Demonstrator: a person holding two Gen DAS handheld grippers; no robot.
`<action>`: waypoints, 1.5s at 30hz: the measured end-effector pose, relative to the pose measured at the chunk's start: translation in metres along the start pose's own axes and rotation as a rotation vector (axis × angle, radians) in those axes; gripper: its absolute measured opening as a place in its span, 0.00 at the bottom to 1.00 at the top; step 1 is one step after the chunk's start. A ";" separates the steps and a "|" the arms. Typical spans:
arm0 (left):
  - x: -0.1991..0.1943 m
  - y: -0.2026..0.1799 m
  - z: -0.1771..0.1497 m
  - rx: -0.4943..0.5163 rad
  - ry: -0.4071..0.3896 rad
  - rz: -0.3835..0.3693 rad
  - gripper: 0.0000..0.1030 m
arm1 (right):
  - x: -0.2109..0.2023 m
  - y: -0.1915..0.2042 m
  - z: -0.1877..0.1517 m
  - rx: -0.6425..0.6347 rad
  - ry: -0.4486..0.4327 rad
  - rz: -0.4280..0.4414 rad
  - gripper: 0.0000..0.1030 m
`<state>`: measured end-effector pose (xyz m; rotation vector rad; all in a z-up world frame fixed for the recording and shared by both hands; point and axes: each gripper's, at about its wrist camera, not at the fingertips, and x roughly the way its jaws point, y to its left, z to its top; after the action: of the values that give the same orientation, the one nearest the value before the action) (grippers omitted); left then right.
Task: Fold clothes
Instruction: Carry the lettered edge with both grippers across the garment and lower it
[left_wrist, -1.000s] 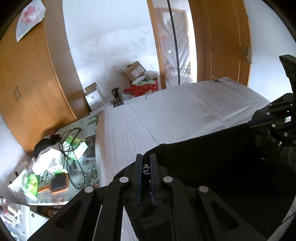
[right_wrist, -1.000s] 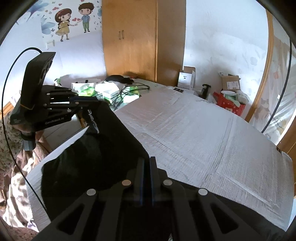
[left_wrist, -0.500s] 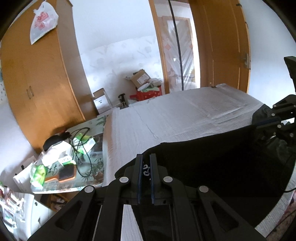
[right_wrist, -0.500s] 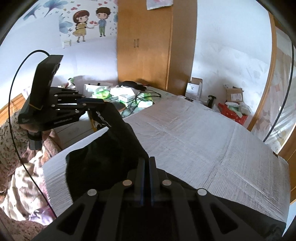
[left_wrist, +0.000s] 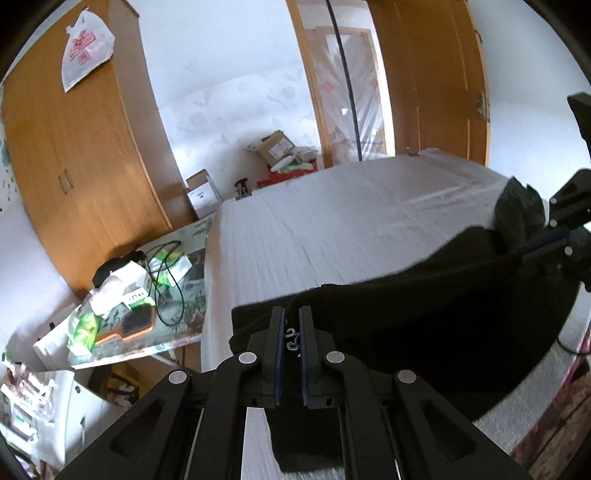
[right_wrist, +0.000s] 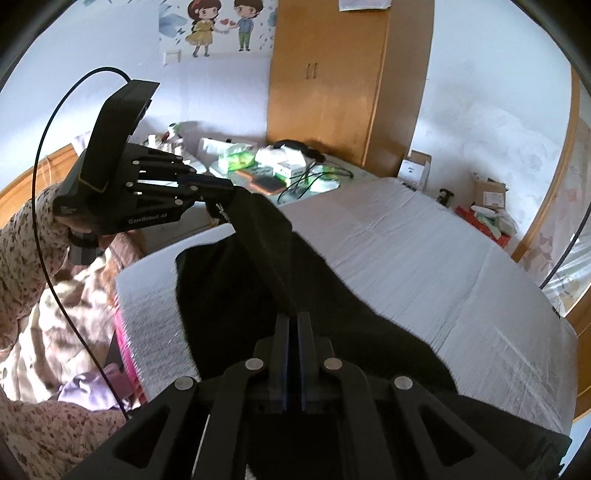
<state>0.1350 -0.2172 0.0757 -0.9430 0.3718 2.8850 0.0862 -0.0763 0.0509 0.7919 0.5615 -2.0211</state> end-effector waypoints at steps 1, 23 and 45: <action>-0.002 -0.001 -0.004 -0.001 0.002 -0.002 0.07 | 0.001 0.004 -0.003 -0.008 0.009 0.006 0.04; 0.003 -0.018 -0.081 -0.106 0.068 -0.041 0.07 | 0.051 0.037 -0.058 0.041 0.172 0.105 0.04; -0.038 0.013 -0.086 -0.447 -0.070 -0.297 0.11 | 0.036 0.043 -0.056 0.001 0.146 0.084 0.05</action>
<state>0.2126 -0.2517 0.0334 -0.8541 -0.4032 2.7539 0.1254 -0.0829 -0.0169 0.9539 0.5995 -1.8975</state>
